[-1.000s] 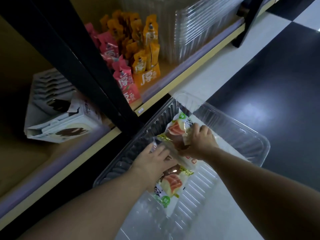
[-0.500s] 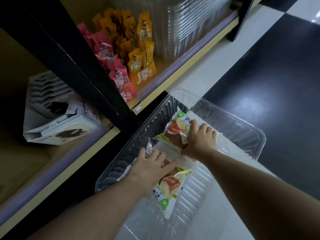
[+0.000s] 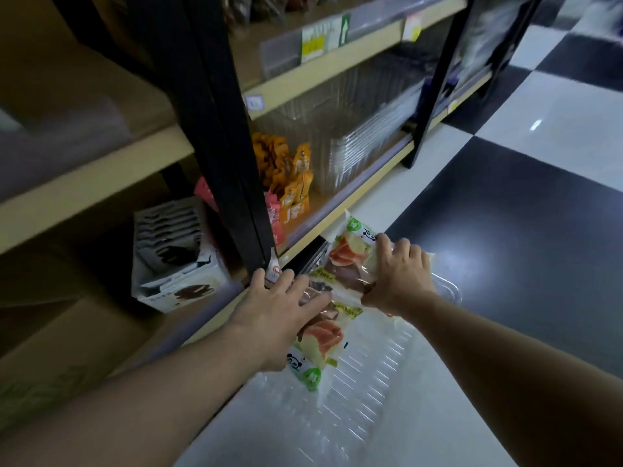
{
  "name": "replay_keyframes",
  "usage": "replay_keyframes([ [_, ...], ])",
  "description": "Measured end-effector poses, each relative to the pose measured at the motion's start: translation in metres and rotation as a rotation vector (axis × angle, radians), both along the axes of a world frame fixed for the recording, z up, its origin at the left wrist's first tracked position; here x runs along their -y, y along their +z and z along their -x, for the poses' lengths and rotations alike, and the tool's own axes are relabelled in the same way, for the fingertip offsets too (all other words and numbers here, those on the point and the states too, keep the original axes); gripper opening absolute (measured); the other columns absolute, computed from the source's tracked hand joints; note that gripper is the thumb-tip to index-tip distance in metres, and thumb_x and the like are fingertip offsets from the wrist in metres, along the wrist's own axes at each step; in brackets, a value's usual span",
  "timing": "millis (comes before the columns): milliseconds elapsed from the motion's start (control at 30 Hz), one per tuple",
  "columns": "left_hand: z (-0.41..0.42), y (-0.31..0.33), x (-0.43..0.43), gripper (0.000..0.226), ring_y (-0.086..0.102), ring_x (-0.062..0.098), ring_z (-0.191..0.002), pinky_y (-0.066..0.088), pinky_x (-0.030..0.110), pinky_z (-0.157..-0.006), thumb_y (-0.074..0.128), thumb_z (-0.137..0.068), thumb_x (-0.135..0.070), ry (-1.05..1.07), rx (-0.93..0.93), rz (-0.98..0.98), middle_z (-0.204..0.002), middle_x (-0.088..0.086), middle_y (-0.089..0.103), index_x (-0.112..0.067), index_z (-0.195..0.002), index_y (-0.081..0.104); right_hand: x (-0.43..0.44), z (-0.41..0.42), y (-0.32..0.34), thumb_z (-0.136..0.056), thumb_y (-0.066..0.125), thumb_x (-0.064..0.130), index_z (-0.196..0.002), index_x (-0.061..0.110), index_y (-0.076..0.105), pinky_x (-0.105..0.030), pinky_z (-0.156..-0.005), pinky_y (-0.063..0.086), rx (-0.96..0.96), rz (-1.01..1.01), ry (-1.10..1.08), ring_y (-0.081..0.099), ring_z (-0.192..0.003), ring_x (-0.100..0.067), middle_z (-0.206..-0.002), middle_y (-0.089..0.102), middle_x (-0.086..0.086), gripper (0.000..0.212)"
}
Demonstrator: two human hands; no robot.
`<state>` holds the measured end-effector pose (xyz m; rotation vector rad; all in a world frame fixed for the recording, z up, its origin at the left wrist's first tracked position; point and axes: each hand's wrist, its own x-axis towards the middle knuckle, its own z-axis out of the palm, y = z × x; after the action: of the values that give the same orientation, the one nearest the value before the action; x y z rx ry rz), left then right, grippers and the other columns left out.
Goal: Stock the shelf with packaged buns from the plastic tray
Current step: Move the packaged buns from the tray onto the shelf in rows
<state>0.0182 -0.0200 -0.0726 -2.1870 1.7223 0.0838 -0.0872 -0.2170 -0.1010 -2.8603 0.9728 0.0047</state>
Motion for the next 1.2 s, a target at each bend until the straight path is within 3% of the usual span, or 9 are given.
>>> replay_keyframes([
  [300, -0.006, 0.16, -0.068, 0.114, 0.019, 0.032, -0.127, 0.027, 0.055, -0.095, 0.071, -0.061, -0.058, 0.206, 0.093, 0.258, -0.14, 0.009, 0.022, -0.038, -0.14, -0.009, -0.048, -0.002, 0.155, -0.057, 0.07, 0.068, -0.142, 0.02, 0.012, -0.041, -0.106, 0.028, 0.074, 0.274, 0.199, 0.036, -0.118, -0.032, -0.128, 0.041, -0.014, 0.113],
  [400, -0.004, 0.208, -0.09, 0.109, 0.02, 0.03, -0.126, 0.028, 0.054, -0.092, 0.063, -0.064, -0.072, 0.252, 0.173, 0.366, -0.141, 0.008, 0.023, -0.037, -0.14, -0.006, -0.065, -0.001, 0.2, -0.055, 0.071, 0.066, -0.144, 0.02, 0.013, -0.039, -0.105, 0.027, 0.08, 0.358, 0.269, 0.036, -0.117, -0.029, -0.129, 0.041, -0.013, 0.116],
  [600, -0.018, 0.28, -0.142, 0.114, 0.024, 0.03, -0.119, 0.032, 0.052, -0.086, 0.072, -0.057, -0.057, 0.402, 0.338, 0.459, -0.131, 0.007, 0.027, -0.034, -0.138, -0.005, -0.106, -0.013, 0.28, -0.051, 0.062, 0.062, -0.142, 0.016, 0.02, -0.041, -0.101, 0.033, 0.224, 0.437, 0.367, 0.037, -0.109, -0.028, -0.12, 0.046, -0.013, 0.111],
  [833, -0.038, 0.311, -0.215, 0.119, 0.018, 0.03, -0.124, 0.032, 0.056, -0.091, 0.065, -0.054, -0.074, 0.596, 0.394, 0.48, -0.136, 0.008, 0.021, -0.036, -0.14, -0.007, -0.158, -0.061, 0.33, -0.056, 0.064, 0.055, -0.141, 0.021, 0.015, -0.037, -0.1, 0.029, 0.26, 0.508, 0.545, 0.037, -0.112, -0.031, -0.119, 0.038, -0.008, 0.103],
  [1033, -0.056, 0.313, -0.285, 0.114, 0.019, 0.029, -0.12, 0.032, 0.055, -0.087, 0.067, -0.058, -0.068, 0.845, 0.473, 0.498, -0.134, 0.007, 0.021, -0.036, -0.139, -0.008, -0.2, -0.121, 0.35, -0.057, 0.062, 0.063, -0.142, 0.024, 0.008, -0.039, -0.103, 0.031, 0.286, 0.501, 0.71, 0.033, -0.118, -0.029, -0.128, 0.036, -0.006, 0.108],
  [1200, -0.064, 0.298, -0.317, 0.115, 0.018, 0.032, -0.124, 0.024, 0.061, -0.093, 0.063, -0.057, -0.067, 1.027, 0.577, 0.394, -0.138, 0.011, 0.022, -0.034, -0.142, -0.008, -0.243, -0.173, 0.343, -0.063, 0.065, 0.057, -0.14, 0.028, 0.008, -0.043, -0.107, 0.026, 0.315, 0.496, 0.854, 0.033, -0.12, -0.031, -0.129, 0.037, -0.007, 0.1],
])
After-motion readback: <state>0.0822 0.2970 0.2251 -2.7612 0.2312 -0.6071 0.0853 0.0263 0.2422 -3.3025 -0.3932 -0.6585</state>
